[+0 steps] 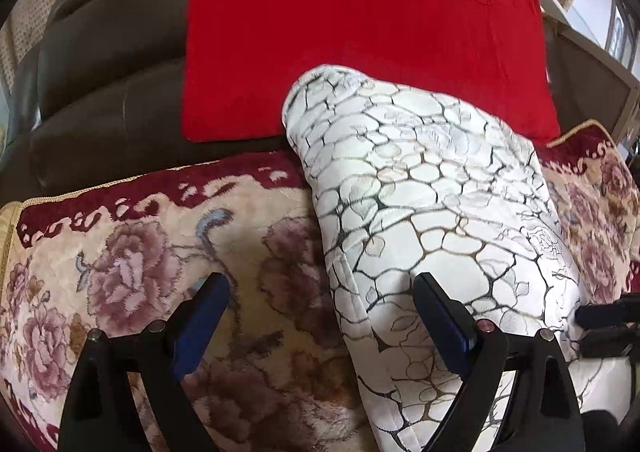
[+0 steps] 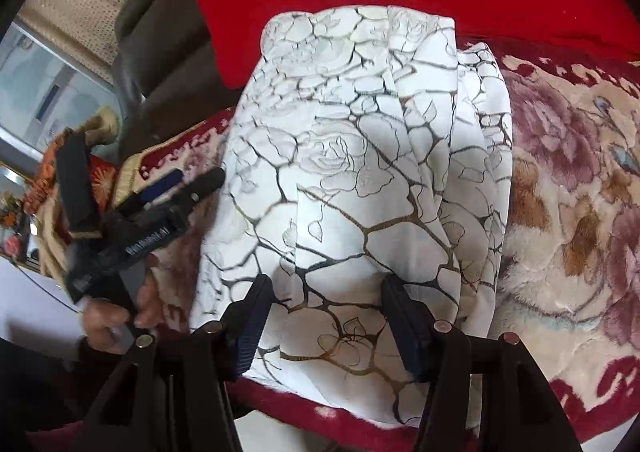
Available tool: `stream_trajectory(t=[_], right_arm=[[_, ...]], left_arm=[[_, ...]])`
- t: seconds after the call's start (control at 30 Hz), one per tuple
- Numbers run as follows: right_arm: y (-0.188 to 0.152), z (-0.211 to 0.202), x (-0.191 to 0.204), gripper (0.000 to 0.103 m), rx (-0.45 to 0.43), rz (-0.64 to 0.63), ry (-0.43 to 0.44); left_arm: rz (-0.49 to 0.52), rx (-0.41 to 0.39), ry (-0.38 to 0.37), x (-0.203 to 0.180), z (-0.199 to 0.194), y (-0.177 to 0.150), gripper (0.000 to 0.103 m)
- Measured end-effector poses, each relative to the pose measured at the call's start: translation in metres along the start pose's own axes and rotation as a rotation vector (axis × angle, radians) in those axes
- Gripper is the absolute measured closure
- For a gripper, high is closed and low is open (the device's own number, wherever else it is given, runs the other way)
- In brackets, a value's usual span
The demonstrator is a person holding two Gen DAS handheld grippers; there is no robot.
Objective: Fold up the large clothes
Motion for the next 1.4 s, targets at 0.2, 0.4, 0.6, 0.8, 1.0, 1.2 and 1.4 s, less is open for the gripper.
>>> stream_trajectory(t=[0.2,0.4,0.6,0.8,1.0,1.2,1.4], right_arm=[[0.050,-0.030,0.008,0.042,-0.153,-0.003,-0.022],[0.120,-0.008,0.008,0.042,-0.232,0.084,0.012],[0.166,0.045,0.002,0.042,-0.204,0.166,0.101],[0.172,0.085,-0.029,0.055,-0.140,0.258,0.085],[0.137,0.026,-0.016,0.051,-0.197,0.188,0.079],[0.070,-0.032,-0.007,0.051,-0.201,0.100,0.050],[0.007,-0.042,-0.005,0.051,-0.119,0.032,0.045]], left_arm=[[-0.081,-0.045,0.039,0.016,-0.007,0.009,0.010],[-0.091,0.008,0.060,0.022,0.006,0.006,0.010],[-0.038,0.043,0.099,0.016,0.017,0.003,0.010],[-0.031,0.064,0.099,0.017,0.021,0.001,0.010],[-0.047,0.043,0.086,0.019,0.011,0.000,0.010],[-0.009,0.049,0.095,0.012,0.008,-0.005,0.010],[0.040,0.038,0.120,0.003,0.004,-0.007,0.010]])
Point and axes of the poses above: each gripper's, at about its wrist camera, not at the fingertips, and z roughly the way its jaws point, x to its left, y to its top, the point moved 2 cm from there along z, roughly the way its jaws point, and after that the axes turned 2 degrees about -y, right-handed, at the moved point
